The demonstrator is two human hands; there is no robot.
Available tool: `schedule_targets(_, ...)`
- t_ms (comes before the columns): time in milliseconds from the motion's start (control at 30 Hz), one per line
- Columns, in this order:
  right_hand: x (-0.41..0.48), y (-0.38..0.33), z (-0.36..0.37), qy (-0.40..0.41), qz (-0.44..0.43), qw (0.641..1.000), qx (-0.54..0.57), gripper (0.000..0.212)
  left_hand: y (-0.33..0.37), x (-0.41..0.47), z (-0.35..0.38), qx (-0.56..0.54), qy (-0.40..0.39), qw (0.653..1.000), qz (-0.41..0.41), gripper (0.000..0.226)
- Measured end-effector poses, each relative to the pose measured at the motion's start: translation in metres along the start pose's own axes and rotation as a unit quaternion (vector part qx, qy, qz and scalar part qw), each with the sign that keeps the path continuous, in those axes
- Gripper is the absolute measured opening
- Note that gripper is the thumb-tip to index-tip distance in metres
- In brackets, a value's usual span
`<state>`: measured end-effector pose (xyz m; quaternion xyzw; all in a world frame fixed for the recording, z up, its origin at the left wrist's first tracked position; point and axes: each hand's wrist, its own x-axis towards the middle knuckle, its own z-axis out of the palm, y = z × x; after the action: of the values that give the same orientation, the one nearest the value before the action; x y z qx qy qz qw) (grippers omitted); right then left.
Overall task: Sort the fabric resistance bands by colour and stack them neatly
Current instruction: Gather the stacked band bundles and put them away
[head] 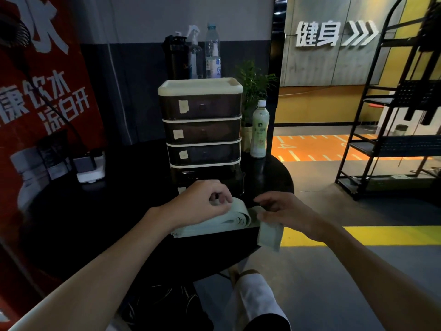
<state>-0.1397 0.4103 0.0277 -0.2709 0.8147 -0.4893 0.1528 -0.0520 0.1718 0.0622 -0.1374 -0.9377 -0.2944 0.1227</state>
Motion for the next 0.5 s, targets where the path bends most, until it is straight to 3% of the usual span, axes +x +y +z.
schedule_targets(267,0.004,-0.004,0.007,0.048,-0.015,0.998,0.023,0.006,-0.006,-0.002,0.006,-0.004,-0.014,1.000,-0.003,0.002)
schedule_targets(367,0.007,-0.010,0.009,0.080,0.001,0.993,0.085,0.010,-0.007,-0.001,0.007,-0.004,-0.019,1.000,-0.014,0.002)
schedule_targets(500,0.009,-0.017,0.012,0.057,0.051,0.977,0.200,0.016,-0.008,0.001,0.007,-0.009,-0.024,0.999,-0.031,0.008)
